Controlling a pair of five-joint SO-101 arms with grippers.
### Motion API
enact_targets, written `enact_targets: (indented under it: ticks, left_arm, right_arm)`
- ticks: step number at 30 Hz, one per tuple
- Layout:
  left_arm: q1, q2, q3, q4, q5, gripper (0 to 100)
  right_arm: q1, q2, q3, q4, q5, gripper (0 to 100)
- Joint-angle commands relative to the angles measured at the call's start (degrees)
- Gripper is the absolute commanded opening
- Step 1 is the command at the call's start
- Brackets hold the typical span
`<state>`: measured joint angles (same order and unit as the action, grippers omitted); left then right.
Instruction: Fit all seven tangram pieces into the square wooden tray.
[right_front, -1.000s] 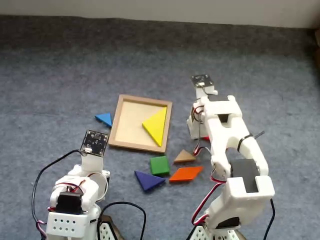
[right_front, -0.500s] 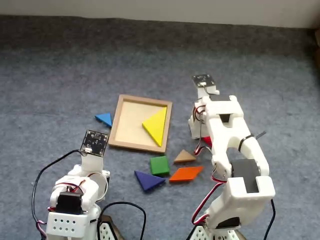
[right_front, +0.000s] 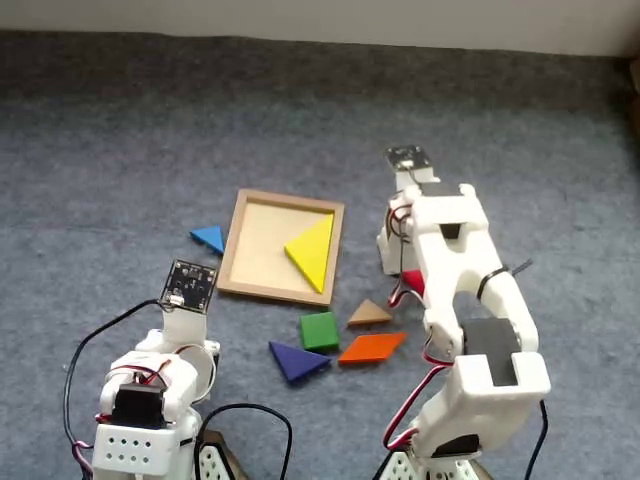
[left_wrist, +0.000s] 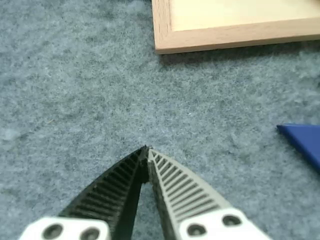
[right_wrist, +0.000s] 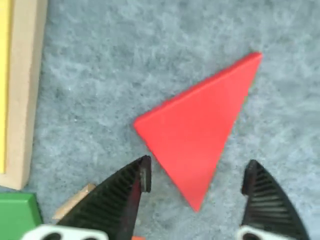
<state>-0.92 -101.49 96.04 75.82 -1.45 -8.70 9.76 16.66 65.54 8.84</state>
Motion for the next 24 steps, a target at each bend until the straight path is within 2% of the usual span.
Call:
enact_targets:
  ticks: [1,8,14,24]
  left_arm:
    - [-0.57,-2.68,1.10,0.26,-0.26,0]
    - [-0.57,-2.68,1.10,0.26,-0.26,0]
    - [-0.57,-2.68,1.10,0.26,-0.26,0]
    - [-0.57,-2.68,1.10,0.26,-0.26,0]
  right_arm:
    - [-1.89,-1.01,-5.32,2.42,-3.87,40.8]
    - [-5.32,-0.84,-6.11,1.89,-4.84,41.0]
    - [-4.97,0.84,-6.02,-3.12,-8.18,41.0]
    - [-2.33,8.57,-9.98,-1.80,-8.35,41.0]
